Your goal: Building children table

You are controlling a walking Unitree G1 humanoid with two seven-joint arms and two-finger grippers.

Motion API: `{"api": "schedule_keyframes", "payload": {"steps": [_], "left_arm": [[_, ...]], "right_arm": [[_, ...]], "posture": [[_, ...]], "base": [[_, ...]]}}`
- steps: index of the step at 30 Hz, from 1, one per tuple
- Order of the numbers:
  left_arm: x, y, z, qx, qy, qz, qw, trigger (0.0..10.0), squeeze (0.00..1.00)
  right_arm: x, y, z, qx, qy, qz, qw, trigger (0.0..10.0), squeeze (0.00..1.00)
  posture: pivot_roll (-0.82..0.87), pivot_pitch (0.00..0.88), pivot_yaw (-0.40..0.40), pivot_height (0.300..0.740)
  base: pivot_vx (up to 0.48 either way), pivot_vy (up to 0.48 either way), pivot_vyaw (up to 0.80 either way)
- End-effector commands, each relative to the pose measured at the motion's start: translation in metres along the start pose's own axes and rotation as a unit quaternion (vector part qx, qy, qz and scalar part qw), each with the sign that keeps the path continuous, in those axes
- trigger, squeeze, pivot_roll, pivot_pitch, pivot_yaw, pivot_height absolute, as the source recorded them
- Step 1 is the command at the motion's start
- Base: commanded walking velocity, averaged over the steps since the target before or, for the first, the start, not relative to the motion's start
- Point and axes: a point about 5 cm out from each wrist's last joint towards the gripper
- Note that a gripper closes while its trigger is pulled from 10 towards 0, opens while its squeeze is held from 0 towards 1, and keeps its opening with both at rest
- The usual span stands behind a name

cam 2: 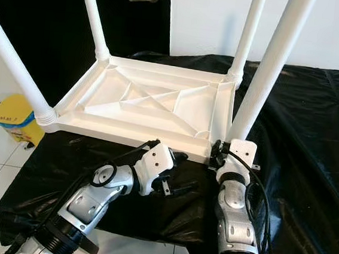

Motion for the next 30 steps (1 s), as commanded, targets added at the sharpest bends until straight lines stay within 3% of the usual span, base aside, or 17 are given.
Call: {"api": "schedule_keyframes", "payload": {"steps": [1,4,5,6,7,8,9,13,20,24,25,30], "left_arm": [[0.0,-0.002,0.001,-0.007,0.014,0.008,1.0,10.0,0.0],[-0.001,-0.002,0.001,-0.007,0.015,0.008,1.0,10.0,0.0],[-0.002,-0.003,0.001,-0.007,0.016,0.008,1.0,10.0,0.0],[-0.002,-0.003,0.001,-0.007,0.016,0.008,1.0,10.0,0.0],[-0.002,-0.003,0.001,-0.007,0.016,0.008,1.0,10.0,0.0],[-0.003,-0.003,0.001,-0.007,0.016,0.007,1.0,10.0,0.0],[-0.003,-0.003,0.001,-0.007,0.016,0.007,1.0,10.0,0.0],[-0.005,-0.002,0.0,-0.006,0.014,0.005,1.0,10.0,0.0],[-0.008,-0.002,0.001,-0.006,0.017,0.001,1.0,10.0,0.0],[-0.008,-0.002,0.002,-0.007,0.019,0.001,1.0,10.0,0.0],[-0.008,-0.002,0.002,-0.008,0.02,0.001,1.0,10.0,0.0],[-0.007,-0.003,0.004,-0.01,0.025,0.004,1.0,10.0,0.0]], "right_arm": [[0.009,0.003,0.002,0.001,0.028,-0.008,1.0,10.0,1.0],[0.012,0.004,0.002,-0.001,0.048,-0.005,0.999,10.0,1.0],[0.017,0.006,0.001,-0.007,0.084,0.0,0.996,10.0,0.35],[0.017,0.006,0.001,-0.007,0.084,0.0,0.996,10.0,0.35],[0.019,0.008,0.0,-0.019,0.133,0.006,0.991,10.0,0.0],[0.02,0.009,-0.001,-0.03,0.171,0.015,0.985,10.0,0.0],[0.02,0.009,-0.001,-0.03,0.171,0.015,0.985,10.0,0.0],[0.016,0.011,-0.006,-0.065,0.288,0.056,0.954,10.0,0.0],[0.012,0.009,-0.018,-0.096,0.342,0.091,0.93,10.0,0.0],[0.014,0.008,-0.02,-0.106,0.353,0.099,0.924,10.0,0.0],[0.016,0.007,-0.022,-0.112,0.352,0.1,0.924,0.0,0.0],[0.026,0.001,-0.025,-0.134,0.344,0.101,0.924,0.0,0.0]], "posture": [[-0.2,0.057,0.035,0.74],[-0.2,0.057,0.036,0.74],[-0.21,0.057,0.038,0.74],[-0.21,0.057,0.038,0.74],[-0.21,0.056,0.04,0.74],[-0.21,0.056,0.041,0.74],[-0.21,0.056,0.041,0.74],[-0.21,0.053,0.047,0.74],[-0.2,0.046,0.046,0.74],[-0.19,0.045,0.043,0.74],[-0.19,0.046,0.041,0.74],[-0.18,0.051,0.036,0.74]], "base": [[0.0,0.0,0.0],[0.0,0.0,0.0],[0.0,0.0,0.0],[0.0,0.0,0.0],[0.0,0.0,0.0],[0.0,0.0,0.0],[0.0,0.0,0.0],[0.0,0.0,0.0],[0.0,0.0,0.0],[0.0,0.0,0.0],[0.0,0.0,0.0],[0.0,0.0,0.0]]}}
Point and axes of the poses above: a point about 5 cm out from each wrist's last joint towards the gripper, its own z axis pointing back from the gripper into the wrist, its own y axis along the axis of the wrist's last joint, x = y × z, and after that the axes turned 13 degrees about -z, right-handed
